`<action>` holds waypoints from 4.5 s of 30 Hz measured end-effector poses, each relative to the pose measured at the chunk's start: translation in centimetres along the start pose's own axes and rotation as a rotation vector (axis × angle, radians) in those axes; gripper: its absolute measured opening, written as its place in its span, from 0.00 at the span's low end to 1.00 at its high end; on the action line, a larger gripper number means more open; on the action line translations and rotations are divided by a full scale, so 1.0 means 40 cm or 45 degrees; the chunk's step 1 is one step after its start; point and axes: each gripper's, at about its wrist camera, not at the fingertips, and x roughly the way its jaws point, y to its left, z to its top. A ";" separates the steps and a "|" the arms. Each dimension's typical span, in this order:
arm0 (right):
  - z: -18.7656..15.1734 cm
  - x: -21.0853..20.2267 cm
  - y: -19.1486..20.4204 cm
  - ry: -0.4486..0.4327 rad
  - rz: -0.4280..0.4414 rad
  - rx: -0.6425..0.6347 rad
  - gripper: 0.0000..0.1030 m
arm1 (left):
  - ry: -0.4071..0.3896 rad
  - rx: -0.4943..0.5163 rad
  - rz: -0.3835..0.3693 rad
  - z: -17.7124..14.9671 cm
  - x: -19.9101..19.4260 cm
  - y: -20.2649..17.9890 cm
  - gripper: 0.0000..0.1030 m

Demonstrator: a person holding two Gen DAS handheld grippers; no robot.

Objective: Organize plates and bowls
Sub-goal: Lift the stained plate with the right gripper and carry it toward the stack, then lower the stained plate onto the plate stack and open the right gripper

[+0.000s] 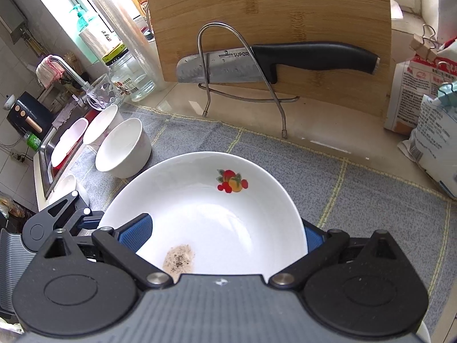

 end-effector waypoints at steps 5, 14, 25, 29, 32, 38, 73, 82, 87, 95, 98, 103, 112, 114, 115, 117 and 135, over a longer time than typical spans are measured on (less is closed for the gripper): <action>-0.045 -0.041 -0.008 -0.028 -0.024 0.044 1.00 | -0.005 0.035 -0.038 0.003 -0.009 -0.038 0.99; -0.133 -0.118 -0.030 -0.060 -0.088 0.109 1.00 | -0.010 0.084 -0.122 0.012 -0.007 -0.110 0.99; -0.230 -0.200 -0.078 -0.098 -0.165 0.202 1.00 | -0.012 0.160 -0.224 0.038 0.022 -0.178 0.99; -0.259 -0.220 -0.097 -0.112 -0.185 0.239 1.00 | -0.004 0.182 -0.257 0.045 0.035 -0.188 0.99; -0.275 -0.230 -0.111 -0.118 -0.198 0.266 1.00 | 0.002 0.194 -0.279 0.047 0.044 -0.203 0.99; -0.301 -0.234 -0.136 -0.109 -0.218 0.307 1.00 | 0.029 0.204 -0.310 0.047 0.066 -0.225 0.99; -0.330 -0.248 -0.177 -0.103 -0.291 0.416 1.00 | 0.051 0.233 -0.365 0.061 0.123 -0.208 1.00; -0.335 -0.262 -0.168 -0.122 -0.325 0.434 1.00 | 0.029 0.242 -0.364 0.058 0.120 -0.207 0.99; -0.337 -0.270 -0.161 -0.128 -0.345 0.436 1.00 | 0.021 0.232 -0.371 0.060 0.120 -0.208 1.00; -0.337 -0.274 -0.155 -0.129 -0.373 0.441 1.00 | 0.014 0.214 -0.384 0.060 0.120 -0.204 1.00; -0.334 -0.274 -0.154 -0.126 -0.383 0.448 1.00 | 0.014 0.217 -0.389 0.061 0.120 -0.205 1.00; -0.331 -0.273 -0.152 -0.120 -0.397 0.452 1.00 | 0.012 0.225 -0.392 0.063 0.121 -0.206 1.00; -0.324 -0.268 -0.144 -0.093 -0.434 0.453 1.00 | 0.008 0.230 -0.402 0.064 0.120 -0.204 1.00; -0.321 -0.266 -0.141 -0.084 -0.446 0.447 1.00 | 0.006 0.234 -0.401 0.064 0.120 -0.204 1.00; -0.320 -0.265 -0.140 -0.080 -0.451 0.445 1.00 | 0.005 0.236 -0.400 0.064 0.119 -0.204 1.00; -0.318 -0.262 -0.137 -0.072 -0.463 0.442 1.00 | 0.001 0.241 -0.396 0.066 0.118 -0.206 1.00; -0.303 -0.248 -0.122 -0.014 -0.530 0.425 1.00 | 0.004 0.224 -0.399 0.068 0.119 -0.200 1.00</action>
